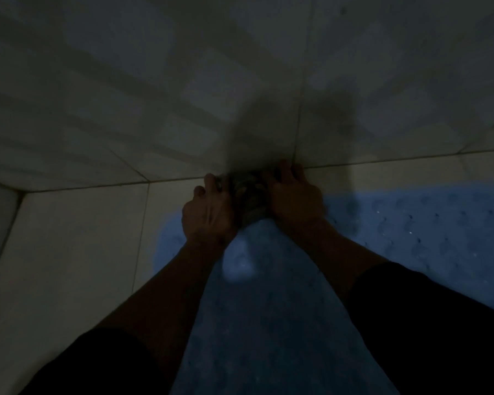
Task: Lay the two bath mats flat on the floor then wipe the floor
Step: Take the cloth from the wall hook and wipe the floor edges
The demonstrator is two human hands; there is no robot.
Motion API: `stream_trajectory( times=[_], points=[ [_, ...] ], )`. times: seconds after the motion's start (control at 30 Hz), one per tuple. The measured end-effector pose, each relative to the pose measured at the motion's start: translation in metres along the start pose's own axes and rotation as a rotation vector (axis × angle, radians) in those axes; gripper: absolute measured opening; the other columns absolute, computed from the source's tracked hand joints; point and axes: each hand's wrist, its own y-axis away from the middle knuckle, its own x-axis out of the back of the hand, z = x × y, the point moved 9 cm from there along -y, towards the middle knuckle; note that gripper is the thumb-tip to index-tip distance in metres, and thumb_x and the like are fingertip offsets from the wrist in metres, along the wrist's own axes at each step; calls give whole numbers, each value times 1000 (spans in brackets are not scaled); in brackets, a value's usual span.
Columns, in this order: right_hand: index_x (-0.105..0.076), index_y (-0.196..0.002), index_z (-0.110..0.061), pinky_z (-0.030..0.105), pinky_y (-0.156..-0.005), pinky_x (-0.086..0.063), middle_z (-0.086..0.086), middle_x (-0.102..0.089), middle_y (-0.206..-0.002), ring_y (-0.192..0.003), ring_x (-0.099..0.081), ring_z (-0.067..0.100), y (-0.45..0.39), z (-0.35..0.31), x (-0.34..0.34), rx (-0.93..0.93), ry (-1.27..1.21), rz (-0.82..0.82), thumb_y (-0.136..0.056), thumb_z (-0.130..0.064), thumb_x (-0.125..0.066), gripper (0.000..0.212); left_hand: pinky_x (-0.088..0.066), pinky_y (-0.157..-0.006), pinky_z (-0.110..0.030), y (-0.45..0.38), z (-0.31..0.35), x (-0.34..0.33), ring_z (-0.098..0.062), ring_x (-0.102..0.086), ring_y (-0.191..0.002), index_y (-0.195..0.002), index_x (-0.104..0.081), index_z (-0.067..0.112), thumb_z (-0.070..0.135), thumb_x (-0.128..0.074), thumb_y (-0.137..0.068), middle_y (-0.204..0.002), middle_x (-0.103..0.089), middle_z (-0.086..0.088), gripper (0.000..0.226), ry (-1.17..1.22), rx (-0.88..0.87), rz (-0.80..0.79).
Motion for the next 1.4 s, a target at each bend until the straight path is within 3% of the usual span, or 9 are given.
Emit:
stream_trajectory(
  times=[0.2,0.33,0.4,0.47,0.67,0.97,1.13,1.2,1.4],
  points=[
    [-66,-119,-24,34,-52,-42,13,-57,-128,-119,-53,38,2,30,6,-32,28,56,-94,-36,-59,28,-33,-58,-38,4,31,2,-38,-59,-99,-143,-42,15,51,-29,-105,-126,-50,-14,54,-74,41,14],
    [-57,-130,-27,36,-58,-41,6,-48,-139,-127,-46,33,4,46,3,-24,50,-24,-97,-36,-52,34,-36,-61,-39,3,49,5,-40,-59,-100,-145,-40,17,55,-25,-104,-126,-49,-16,58,-41,83,19],
    [-69,-112,-24,32,-48,-45,6,-61,-120,-111,-59,31,6,55,13,-39,63,-10,-82,-36,-73,32,-35,-60,-39,4,60,5,-40,-59,-98,-147,-37,18,55,-23,-104,-125,-48,-16,59,-36,100,24],
    [-72,-103,-24,29,-43,-44,6,-66,-109,-101,-65,30,7,65,16,-52,100,33,-75,-34,-80,31,-34,-59,-39,6,67,5,-39,-59,-97,-147,-36,19,57,-22,-103,-125,-48,-15,60,-32,122,28],
    [-55,-126,-26,35,-58,-33,8,-46,-132,-123,-46,32,9,78,18,-66,-28,15,-98,-33,-49,29,-37,-61,-39,7,87,7,-40,-59,-99,-150,-32,22,59,-23,-102,-126,-47,-15,61,-53,156,-19],
    [-70,-105,-19,29,-41,-44,11,-66,-109,-99,-64,34,20,112,29,-56,99,23,-71,-30,-83,38,-36,-63,-39,6,123,1,-38,-57,-105,-151,-29,17,56,-24,-103,-131,-46,-15,62,44,147,-4],
    [-68,-115,-27,28,-47,-34,10,-62,-119,-105,-60,35,22,126,28,-102,67,11,-85,-37,-67,31,-35,-62,-39,5,134,-1,-38,-57,-106,-150,-33,17,54,-25,-104,-130,-47,-14,60,58,116,4],
    [-69,-112,-24,29,-46,-30,13,-63,-116,-100,-61,37,24,130,28,-102,58,5,-83,-33,-71,30,-36,-60,-39,3,138,-1,-38,-59,-103,-147,-36,17,53,-26,-104,-127,-49,-14,57,55,85,5],
    [-69,-110,-19,34,-44,-46,16,-62,-114,-98,-60,40,29,141,43,-85,31,72,-86,-32,-59,29,-43,-65,-42,-2,151,-11,-37,-57,-105,-146,-37,20,54,-32,-102,-128,-45,-11,56,114,-14,-73]
  ],
)
